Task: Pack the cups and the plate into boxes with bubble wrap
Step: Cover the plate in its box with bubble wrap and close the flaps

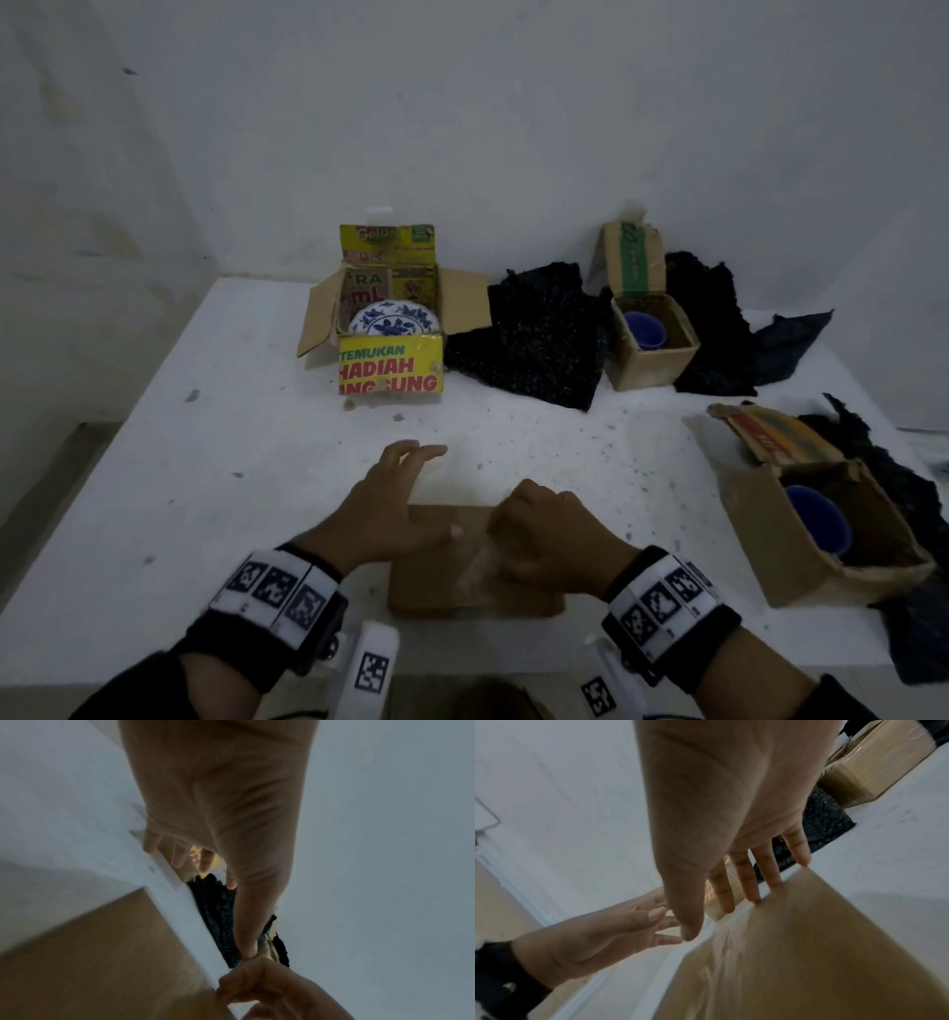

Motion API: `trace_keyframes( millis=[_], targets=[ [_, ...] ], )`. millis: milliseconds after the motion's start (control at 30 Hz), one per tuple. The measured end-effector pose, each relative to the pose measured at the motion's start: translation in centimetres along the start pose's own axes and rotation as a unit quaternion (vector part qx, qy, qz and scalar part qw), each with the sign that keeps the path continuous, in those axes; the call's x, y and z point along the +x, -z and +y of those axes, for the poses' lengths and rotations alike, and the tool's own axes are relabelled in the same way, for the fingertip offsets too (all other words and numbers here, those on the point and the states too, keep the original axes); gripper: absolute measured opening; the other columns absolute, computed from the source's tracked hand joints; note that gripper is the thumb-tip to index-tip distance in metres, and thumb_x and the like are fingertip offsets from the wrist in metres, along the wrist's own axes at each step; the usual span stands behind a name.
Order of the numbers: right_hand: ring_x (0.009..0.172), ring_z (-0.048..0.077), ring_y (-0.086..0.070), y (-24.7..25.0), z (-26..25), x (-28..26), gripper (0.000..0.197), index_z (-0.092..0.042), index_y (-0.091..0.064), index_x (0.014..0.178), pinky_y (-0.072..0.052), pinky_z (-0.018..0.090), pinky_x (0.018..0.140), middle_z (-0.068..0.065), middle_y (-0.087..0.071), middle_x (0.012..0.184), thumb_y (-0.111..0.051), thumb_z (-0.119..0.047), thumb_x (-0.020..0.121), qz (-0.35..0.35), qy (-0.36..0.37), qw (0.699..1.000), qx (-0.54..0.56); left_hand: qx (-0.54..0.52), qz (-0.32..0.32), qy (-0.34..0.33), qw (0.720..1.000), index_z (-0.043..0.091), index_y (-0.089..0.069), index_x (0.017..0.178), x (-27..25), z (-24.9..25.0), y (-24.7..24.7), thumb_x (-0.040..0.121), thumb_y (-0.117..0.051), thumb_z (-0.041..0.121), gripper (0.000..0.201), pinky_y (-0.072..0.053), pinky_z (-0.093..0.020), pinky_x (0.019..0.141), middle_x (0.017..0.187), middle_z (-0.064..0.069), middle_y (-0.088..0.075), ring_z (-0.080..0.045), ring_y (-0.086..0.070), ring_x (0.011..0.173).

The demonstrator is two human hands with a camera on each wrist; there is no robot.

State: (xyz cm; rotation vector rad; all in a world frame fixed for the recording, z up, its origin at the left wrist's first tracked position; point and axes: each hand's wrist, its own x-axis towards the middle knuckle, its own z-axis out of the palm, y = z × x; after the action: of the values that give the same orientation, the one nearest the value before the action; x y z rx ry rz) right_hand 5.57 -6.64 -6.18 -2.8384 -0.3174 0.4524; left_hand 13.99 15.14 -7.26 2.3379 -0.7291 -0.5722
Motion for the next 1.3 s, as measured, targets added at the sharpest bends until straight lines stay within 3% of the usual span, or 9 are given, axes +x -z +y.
trace_keyframes(
  millis=[167, 333, 500, 633, 767, 933, 1067, 1200, 1300],
  targets=[
    [0.101, 0.021, -0.052, 3.5, 5.2, 3.6, 0.033, -0.024, -0.055, 0.114, -0.044, 0.034, 0.08, 0.002, -0.053, 0.111, -0.059, -0.04, 0.086, 0.129, -0.044, 0.988, 0.076, -0.012, 0.009, -0.061, 0.998, 0.031, -0.033, 0.136, 7.1, 4.4, 1.5, 0.071, -0.063, 0.057, 0.076, -0.032, -0.025, 0.1, 0.142, 0.005, -0.031, -0.012, -0.033, 0.13],
    [0.098, 0.035, -0.06, 6.5, 11.6, 7.6, 0.043, -0.014, -0.063, 0.101, -0.048, 0.05, 0.083, 0.009, -0.061, 0.102, -0.075, -0.013, 0.059, 0.214, -0.072, 0.966, -0.125, 0.009, -0.004, -0.074, 0.997, 0.022, -0.027, 0.141, 15.1, 7.8, 0.1, 0.085, -0.062, 0.04, 0.069, -0.034, -0.026, 0.1, 0.145, 0.0, -0.031, -0.017, -0.036, 0.13],
    [0.129, 0.038, -0.043, 8.3, 17.3, 11.3, 0.041, -0.012, -0.066, 0.111, -0.016, 0.062, 0.107, 0.013, -0.055, 0.133, -0.071, -0.022, 0.072, 0.136, -0.044, 0.947, -0.287, 0.065, -0.021, -0.008, 0.998, 0.018, -0.019, 0.146, 22.5, 9.2, -3.0, 0.086, -0.058, 0.045, 0.076, -0.036, -0.04, 0.107, 0.15, -0.003, -0.028, -0.023, -0.032, 0.135],
    [0.14, 0.037, -0.025, 8.7, 20.4, 14.1, 0.032, -0.013, -0.063, 0.118, 0.004, 0.057, 0.109, 0.012, -0.038, 0.148, -0.049, -0.027, 0.092, 0.093, -0.019, 0.929, -0.358, 0.098, -0.011, 0.016, 0.995, 0.02, -0.035, 0.136, 26.7, 8.5, -6.0, 0.079, -0.058, 0.052, 0.07, -0.048, -0.043, 0.089, 0.131, -0.004, -0.047, -0.026, -0.048, 0.117],
    [0.115, 0.038, -0.056, 9.6, 21.6, 16.0, 0.018, -0.018, -0.076, 0.07, -0.016, 0.063, 0.106, 0.009, -0.069, 0.107, -0.06, -0.021, 0.076, 0.102, -0.006, 0.931, -0.35, 0.107, 0.005, 0.035, 0.994, 0.024, -0.043, 0.12, 29.1, 8.8, -7.0, 0.069, -0.058, 0.055, 0.062, -0.052, -0.045, 0.08, 0.116, -0.002, -0.054, -0.025, -0.054, 0.102],
    [0.079, 0.033, -0.062, 11.6, 21.3, 16.2, 0.008, -0.015, -0.064, 0.065, -0.006, 0.064, 0.109, 0.003, -0.058, 0.057, -0.072, -0.014, 0.069, 0.19, 0.015, 0.938, -0.29, 0.016, 0.067, -0.005, 0.998, 0.013, -0.048, 0.109, 29.7, 10.0, -5.0, 0.084, -0.059, 0.03, 0.032, -0.05, -0.042, 0.068, 0.098, -0.009, -0.061, -0.029, -0.059, 0.083],
    [0.062, 0.03, -0.057, 14.4, 21.2, 16.3, 0.015, -0.012, -0.055, 0.088, -0.017, 0.059, 0.112, 0.001, -0.049, 0.059, -0.063, -0.022, 0.079, 0.212, 0.044, 0.951, -0.222, -0.047, 0.149, -0.042, 0.987, 0.007, -0.042, 0.098, 29.5, 11.0, -2.0, 0.09, -0.05, 0.008, 0.012, -0.033, -0.037, 0.047, 0.07, -0.009, -0.054, -0.031, -0.049, 0.058],
    [0.083, 0.026, -0.058, 17.1, 20.6, 15.6, 0.061, -0.013, -0.046, 0.121, -0.043, 0.037, 0.077, 0.006, -0.056, 0.1, -0.068, -0.048, 0.075, 0.132, 0.046, 0.983, -0.118, -0.109, 0.195, -0.103, 0.969, 0.02, -0.031, 0.087, 28.9, 11.1, 0.7, 0.085, -0.045, -0.003, 0.028, -0.024, -0.029, 0.048, 0.067, 0.003, -0.036, -0.015, -0.034, 0.052],
    [0.082, 0.027, -0.058, 18.0, 20.1, 15.1, 0.052, -0.015, -0.048, 0.12, -0.049, 0.038, 0.058, 0.007, -0.055, 0.102, -0.069, -0.028, 0.074, 0.171, 0.066, 0.98, -0.075, -0.179, 0.173, -0.122, 0.961, 0.022, -0.032, 0.088, 27.3, 11.5, 3.0, 0.085, -0.044, 0.003, 0.023, -0.028, -0.025, 0.055, 0.076, -0.004, -0.038, -0.01, -0.034, 0.059]
  ],
)
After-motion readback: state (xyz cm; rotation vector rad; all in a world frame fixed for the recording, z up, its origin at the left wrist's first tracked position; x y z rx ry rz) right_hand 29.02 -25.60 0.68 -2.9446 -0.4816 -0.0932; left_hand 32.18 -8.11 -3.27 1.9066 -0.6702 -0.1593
